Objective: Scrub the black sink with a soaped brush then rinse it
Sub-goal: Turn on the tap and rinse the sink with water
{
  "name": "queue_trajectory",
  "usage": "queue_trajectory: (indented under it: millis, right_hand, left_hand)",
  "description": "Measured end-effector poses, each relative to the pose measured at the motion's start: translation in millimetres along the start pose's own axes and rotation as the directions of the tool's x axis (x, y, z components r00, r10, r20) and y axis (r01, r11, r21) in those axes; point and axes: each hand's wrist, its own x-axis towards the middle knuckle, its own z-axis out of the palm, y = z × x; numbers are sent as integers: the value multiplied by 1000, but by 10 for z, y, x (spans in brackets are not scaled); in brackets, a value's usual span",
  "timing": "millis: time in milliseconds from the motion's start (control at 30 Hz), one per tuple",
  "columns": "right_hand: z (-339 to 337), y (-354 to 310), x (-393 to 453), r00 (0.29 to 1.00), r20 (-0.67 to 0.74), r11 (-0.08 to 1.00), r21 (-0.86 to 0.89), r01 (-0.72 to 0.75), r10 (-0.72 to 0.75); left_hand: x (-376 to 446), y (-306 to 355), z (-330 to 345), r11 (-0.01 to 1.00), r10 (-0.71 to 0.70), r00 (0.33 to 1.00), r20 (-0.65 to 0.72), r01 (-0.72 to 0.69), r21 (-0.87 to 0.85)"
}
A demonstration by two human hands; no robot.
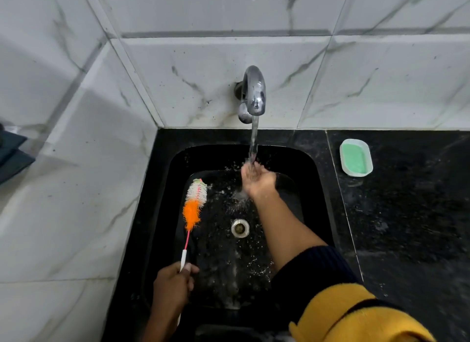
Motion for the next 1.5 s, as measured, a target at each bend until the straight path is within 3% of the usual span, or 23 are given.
queue_trajectory:
  millis: [100, 233, 333, 500, 600, 633, 667, 700, 733, 767, 833, 900, 933, 1000, 1033, 1067, 1300, 1400, 1500]
  right_hand:
    - [-13, -80, 29, 999, -43, 996, -94, -8, 4]
    - [-310, 90, 34, 981, -130, 972, -168, -167, 146]
    - [-428, 193, -15, 973, -111, 930, -288, -227, 203]
    - [-343, -141, -166, 907, 108, 777, -563, -281, 406]
    - [-327, -645, -215, 924, 39, 625, -747, -226, 380]
    - [-318, -811, -223, 951, -13, 519, -836, -180, 310]
    - [-321, -963, -236, 980, -36, 262, -961, -87, 196]
    - [-339, -1083, -265, 999, -15, -163, -987, -9, 37]
    - [-394, -1195, -250, 993, 69, -578, -816, 0, -99]
    - [-452, -1240, -247, 961, 162, -752, -656, -66, -225]
    - [-536, -1182, -202, 932, 272, -824, -565, -47, -240]
    - [-526, -969, -221, 953, 266, -754, -654, 67, -146]
    - [-523, -849, -191, 970, 223, -603, -788, 123, -93]
    - [-493, -577, -171, 996, 72, -77, -994, 76, 48]
    - [-476, -454, -172, 991, 37, 123, -992, 21, 126]
    - [-454, -342, -151, 984, 15, 242, -970, -29, 176]
    - [-359, 162, -19, 953, -35, 630, -743, -226, 301]
    - [-420, 178, -4, 964, 4, 788, -577, -216, 268]
    - [-521, 143, 49, 983, -60, 873, -452, -181, 173]
  left_hand:
    - [-1, -27, 0, 1000, -14, 1000, -14, 14, -10]
    - [-20, -16, 12, 999, -40, 999, -2, 40, -7]
    - [-42, 27, 22, 1000, -23, 1000, 8, 23, 5]
    - [-66, 102, 29, 1000, 23, 1000, 18, -23, -7]
    - [-63, 80, 37, 1000, 21, 1000, 20, -21, -21]
    - [-67, 75, 39, 1000, 21, 1000, 22, -20, -21]
    - [-69, 68, 37, 1000, 22, 999, 24, -21, -20]
    - [-73, 60, 40, 1000, 22, 999, 26, -22, -21]
    - [-76, 52, 44, 1000, 23, 999, 28, -22, -22]
    - [-79, 49, 50, 1000, 23, 999, 32, -22, -21]
    - [-82, 45, 73, 1000, 11, 999, 37, -10, -27]
    - [-77, 37, 107, 999, -3, 999, 40, 5, -47]
    - [-73, 31, 118, 999, -9, 999, 41, 11, -51]
    - [-57, 40, 120, 999, -8, 999, 41, 10, -40]
    - [-53, 40, 114, 999, -7, 999, 34, 8, -34]
    - [-52, 48, 106, 999, -4, 1000, 27, 5, -33]
    - [-84, 122, -20, 1000, -4, 1000, -20, 4, 3]
    - [-64, 191, -139, 999, 1, 999, -46, 2, 54]
    - [31, 279, -321, 990, 36, 997, -75, -25, 142]
